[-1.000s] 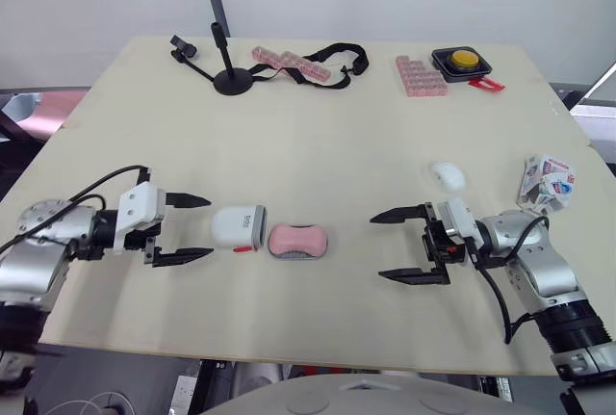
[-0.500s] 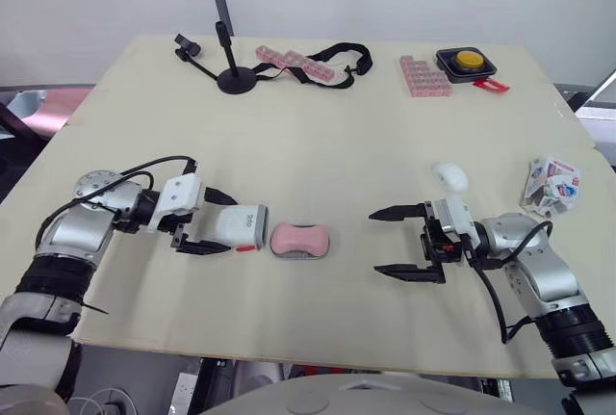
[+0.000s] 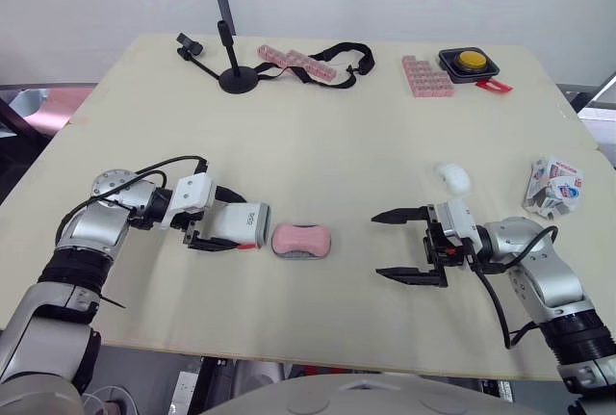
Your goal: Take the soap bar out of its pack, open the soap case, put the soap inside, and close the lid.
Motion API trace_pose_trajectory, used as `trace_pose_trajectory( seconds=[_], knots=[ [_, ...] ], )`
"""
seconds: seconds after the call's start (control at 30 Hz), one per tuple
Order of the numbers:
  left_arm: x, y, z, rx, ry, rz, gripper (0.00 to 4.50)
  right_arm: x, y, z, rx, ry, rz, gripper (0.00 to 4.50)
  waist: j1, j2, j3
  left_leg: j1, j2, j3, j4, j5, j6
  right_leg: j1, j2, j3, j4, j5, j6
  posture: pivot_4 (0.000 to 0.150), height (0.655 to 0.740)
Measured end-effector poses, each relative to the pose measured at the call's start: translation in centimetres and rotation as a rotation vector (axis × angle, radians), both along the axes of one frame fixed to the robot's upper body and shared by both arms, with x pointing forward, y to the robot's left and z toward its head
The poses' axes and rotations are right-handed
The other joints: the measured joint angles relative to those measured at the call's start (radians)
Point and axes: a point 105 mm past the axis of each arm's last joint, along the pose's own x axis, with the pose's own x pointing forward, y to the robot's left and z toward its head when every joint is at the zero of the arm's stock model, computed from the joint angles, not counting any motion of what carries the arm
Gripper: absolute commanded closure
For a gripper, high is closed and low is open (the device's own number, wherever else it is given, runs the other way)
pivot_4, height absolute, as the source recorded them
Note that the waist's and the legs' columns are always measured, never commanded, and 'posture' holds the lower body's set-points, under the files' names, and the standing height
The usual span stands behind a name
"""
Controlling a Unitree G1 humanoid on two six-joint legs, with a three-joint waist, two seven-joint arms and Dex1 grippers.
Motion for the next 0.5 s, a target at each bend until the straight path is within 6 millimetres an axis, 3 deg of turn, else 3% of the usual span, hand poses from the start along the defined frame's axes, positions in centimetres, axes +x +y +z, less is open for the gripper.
trace_pose_trajectory(
  seconds=[0.07, 0.5],
  knots=[
    [0.07, -0.06, 0.04, -0.001, -0.008, -0.004, 1.03, 0.0, -0.02, 0.0, -0.001, 0.0, 0.0, 0.0, 0.0, 0.0, 0.0, 0.0, 0.0, 0.0, 0.0, 0.0, 0.0, 0.0, 0.0, 0.0, 0.0, 0.0, 0.0, 0.15, 0.7395],
    [0.01, -0.29, -0.06, -0.009, -0.02, -0.015, 1.03, 0.06, 0.62, 0.88, -0.032, -0.008, 0.017, 0.0, -0.003, 0.0, 0.0, 0.0, 0.0, 0.0, 0.0, 0.0, 0.0, 0.0, 0.0, 0.0, 0.0, 0.0, 0.0, 0.15, 0.7395]
  ],
)
